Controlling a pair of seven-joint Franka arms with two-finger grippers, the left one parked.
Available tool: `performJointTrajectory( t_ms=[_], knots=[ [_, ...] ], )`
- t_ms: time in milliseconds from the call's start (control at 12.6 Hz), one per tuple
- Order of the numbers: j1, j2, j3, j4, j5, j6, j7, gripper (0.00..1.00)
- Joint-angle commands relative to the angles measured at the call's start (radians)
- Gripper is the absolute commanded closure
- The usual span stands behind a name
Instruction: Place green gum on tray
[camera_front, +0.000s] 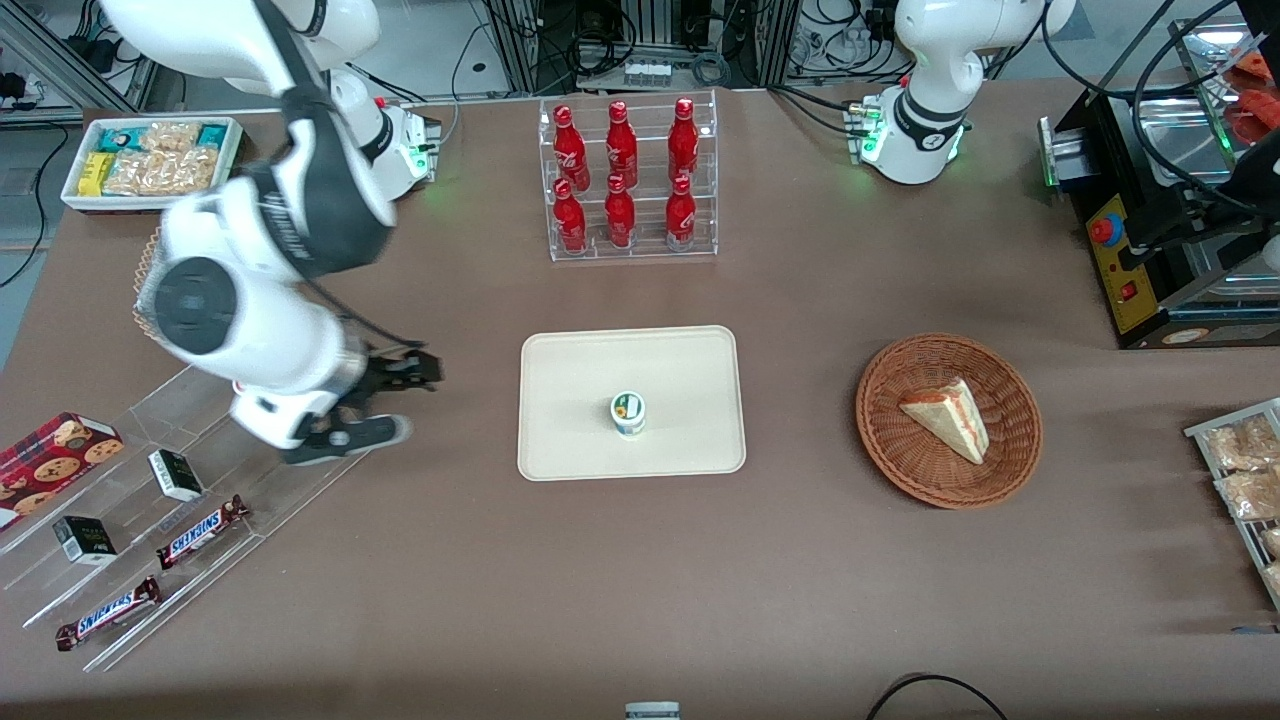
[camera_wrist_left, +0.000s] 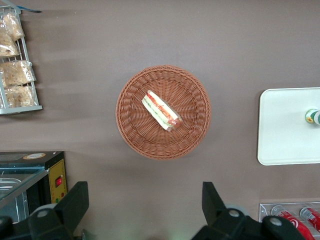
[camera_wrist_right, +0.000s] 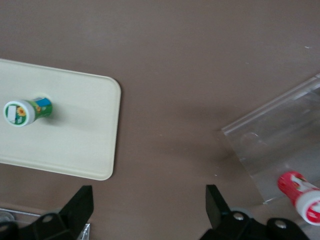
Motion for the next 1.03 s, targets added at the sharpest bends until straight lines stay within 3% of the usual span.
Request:
performJointTrajectory(
  t_ms=[0, 79, 317, 952],
  knots=[
    [-0.085, -0.117, 0.016, -0.113, 0.011, -0.002, -0.035, 0.00],
    [-0.111, -0.141, 0.020, -0.132, 0.007, -0.005, -0.081, 0.00],
    [-0.233, -0.225, 0.102, -0.192, -0.095, -0.011, -0.136, 0.00],
    [-0.397, -0.391, 0.141, -0.242, -0.099, -0.195, -0.136, 0.00]
  ],
)
